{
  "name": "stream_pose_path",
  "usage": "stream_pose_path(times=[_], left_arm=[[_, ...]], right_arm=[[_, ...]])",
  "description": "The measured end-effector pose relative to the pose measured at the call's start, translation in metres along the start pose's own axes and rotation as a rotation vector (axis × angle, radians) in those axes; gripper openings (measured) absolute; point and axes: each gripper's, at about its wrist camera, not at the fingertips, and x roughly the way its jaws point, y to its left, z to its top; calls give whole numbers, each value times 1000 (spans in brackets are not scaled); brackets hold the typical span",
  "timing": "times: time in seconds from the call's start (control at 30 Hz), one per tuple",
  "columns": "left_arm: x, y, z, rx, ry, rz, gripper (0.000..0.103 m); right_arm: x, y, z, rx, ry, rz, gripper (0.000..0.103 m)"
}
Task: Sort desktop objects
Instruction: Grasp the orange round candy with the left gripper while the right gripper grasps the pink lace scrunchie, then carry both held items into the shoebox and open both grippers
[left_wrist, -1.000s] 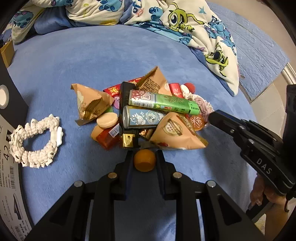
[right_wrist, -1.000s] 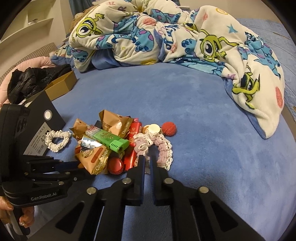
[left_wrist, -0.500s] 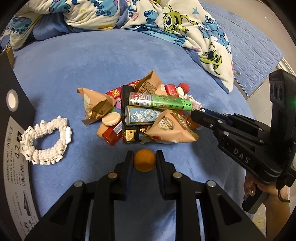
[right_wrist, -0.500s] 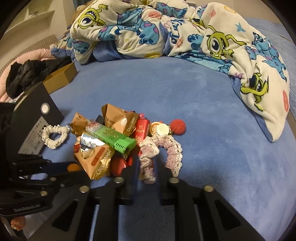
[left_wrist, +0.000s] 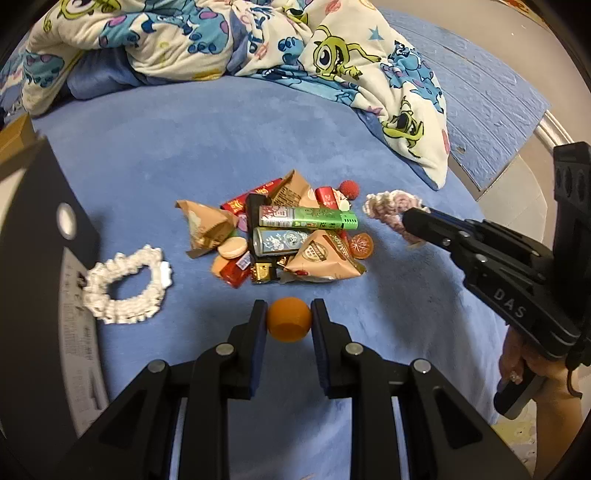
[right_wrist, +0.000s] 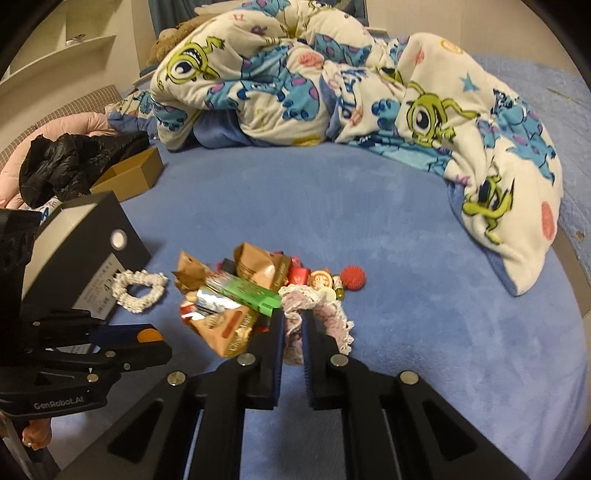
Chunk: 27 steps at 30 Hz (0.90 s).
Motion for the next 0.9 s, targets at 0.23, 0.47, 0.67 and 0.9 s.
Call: stream_pose_path(times=[0.23,0.47,0.67,0.9], left_arm=[[-29,1,0,14,-11,-9,24],[-61,4,2,25,-41,-9,24],[-88,17,-1,26,-65,1,24],[-119,40,-3,8,-95,19,24]], right_arm=[[-29,14,6,-7,-20,-5,9],[-50,35,12,-35,-30,-8,9],[-65,62,21,-72,-44,4,9],[-78,102,33,-120,-70,31,9]])
